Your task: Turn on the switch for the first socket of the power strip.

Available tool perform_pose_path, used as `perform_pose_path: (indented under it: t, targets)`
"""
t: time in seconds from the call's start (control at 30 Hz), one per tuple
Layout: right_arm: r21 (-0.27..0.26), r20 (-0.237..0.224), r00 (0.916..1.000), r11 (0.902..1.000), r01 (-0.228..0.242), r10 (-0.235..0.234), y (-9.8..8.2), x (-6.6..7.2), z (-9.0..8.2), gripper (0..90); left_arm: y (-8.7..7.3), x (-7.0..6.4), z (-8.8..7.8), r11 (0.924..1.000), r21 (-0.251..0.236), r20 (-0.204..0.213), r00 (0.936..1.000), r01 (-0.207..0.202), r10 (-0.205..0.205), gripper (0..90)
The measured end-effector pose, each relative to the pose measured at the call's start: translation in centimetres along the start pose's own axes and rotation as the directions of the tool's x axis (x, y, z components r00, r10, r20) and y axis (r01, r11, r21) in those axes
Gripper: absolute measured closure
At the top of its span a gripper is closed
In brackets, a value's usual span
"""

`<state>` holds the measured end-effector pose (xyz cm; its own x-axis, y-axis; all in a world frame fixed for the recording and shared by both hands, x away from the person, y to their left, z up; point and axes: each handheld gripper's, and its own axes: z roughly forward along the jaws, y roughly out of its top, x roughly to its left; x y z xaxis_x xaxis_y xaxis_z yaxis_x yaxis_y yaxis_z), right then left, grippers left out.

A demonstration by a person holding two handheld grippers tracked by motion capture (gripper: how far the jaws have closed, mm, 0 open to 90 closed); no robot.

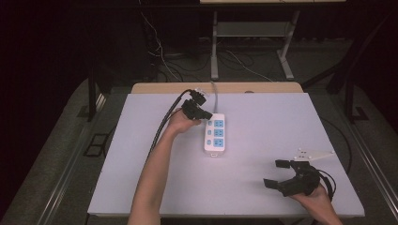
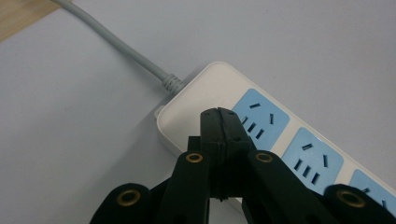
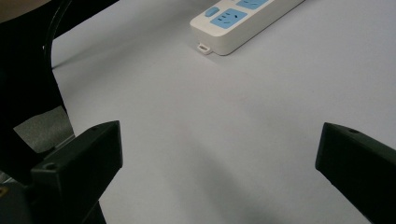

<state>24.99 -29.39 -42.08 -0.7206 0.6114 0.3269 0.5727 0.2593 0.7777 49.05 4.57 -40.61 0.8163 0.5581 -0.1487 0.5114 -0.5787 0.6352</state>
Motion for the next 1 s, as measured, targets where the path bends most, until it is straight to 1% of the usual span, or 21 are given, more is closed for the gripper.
perform_pose_path:
  t: [0.07, 0.13, 0.2, 0.3, 0.37, 0.4, 0.47, 0.53, 0.63, 0.67, 0.8, 0.93, 1.0]
  targets:
    - [0.001, 0.001, 1.0000, 1.0000, 0.000, 0.000, -0.01, 0.00, 0.02, 0.2, -0.14, -0.03, 0.03, 1.0000, 0.003, 0.003, 1.0000, 0.003, -0.003, 89.1]
    - [0.001, 0.001, 1.0000, 1.0000, 0.001, -0.001, 0.00, 0.01, 0.03, 0.2, -0.30, 0.01, 0.09, 0.9999, 0.012, 0.009, 1.0000, -0.003, 0.003, 89.1]
    - [0.002, 0.001, 1.0000, 1.0000, 0.002, -0.002, 0.00, 0.02, 0.04, 0.2, -0.46, -0.05, 0.24, 0.9999, 0.015, 0.013, 0.9999, 0.002, -0.002, 89.1]
    - [0.004, 0.001, 1.0000, 1.0000, 0.002, -0.002, 0.00, 0.05, 0.05, 0.2, -0.48, -0.10, 0.31, 0.9999, 0.007, 0.019, 0.9998, 0.009, -0.009, 89.1]
    - [0.004, 0.001, 1.0000, 1.0000, 0.002, -0.002, 0.00, 0.04, 0.06, 0.3, -0.45, -0.15, 0.35, 0.9999, 0.011, 0.023, 0.9997, 0.002, -0.002, 89.1]
    - [0.004, 0.001, 1.0000, 1.0000, 0.001, -0.001, 0.00, 0.04, 0.06, 0.3, -0.45, -0.22, 0.40, 0.9999, 0.010, 0.028, 0.9996, 0.005, -0.005, 89.2]
    - [0.002, 0.002, 1.0000, 1.0000, 0.000, 0.000, 0.00, 0.01, 0.05, 0.2, -0.38, -0.42, 0.48, 0.9999, 0.012, 0.029, 0.9996, 0.006, -0.006, 89.2]
    - [0.001, 0.003, 1.0000, 1.0000, 0.001, -0.001, 0.00, 0.00, 0.04, 0.2, -0.31, -0.64, 0.52, 0.9998, 0.022, 0.017, 0.9998, 0.004, -0.005, 89.2]
    - [0.001, 0.003, 1.0000, 1.0000, 0.002, -0.002, -0.01, 0.09, 0.01, 0.2, -0.42, -0.82, 0.51, 0.9998, 0.018, 0.006, 1.0000, 0.002, -0.002, 89.4]
    - [0.001, 0.003, 1.0000, 1.0000, 0.002, -0.002, -0.01, 0.09, 0.01, 0.2, -0.47, -0.83, 0.52, 0.9998, 0.017, 0.003, 1.0000, 0.007, -0.007, 89.4]
    - [0.003, 0.001, 1.0000, 1.0000, 0.005, -0.005, 0.01, 0.14, 0.07, 0.2, -0.65, -0.68, 0.56, 0.9996, 0.010, 0.011, 0.9996, 0.026, -0.026, 89.5]
    - [0.004, 0.000, 1.0000, 1.0000, 0.005, -0.005, 0.01, 0.16, 0.09, 0.2, -0.72, -0.79, 0.63, 0.9998, 0.006, 0.003, 0.9998, 0.020, -0.020, 89.7]
    - [0.003, 0.001, 1.0000, 1.0000, 0.004, -0.004, 0.02, 0.14, 0.06, 0.2, -0.77, -0.60, 0.65, 0.9996, 0.008, 0.013, 0.9995, 0.027, -0.028, 89.8]
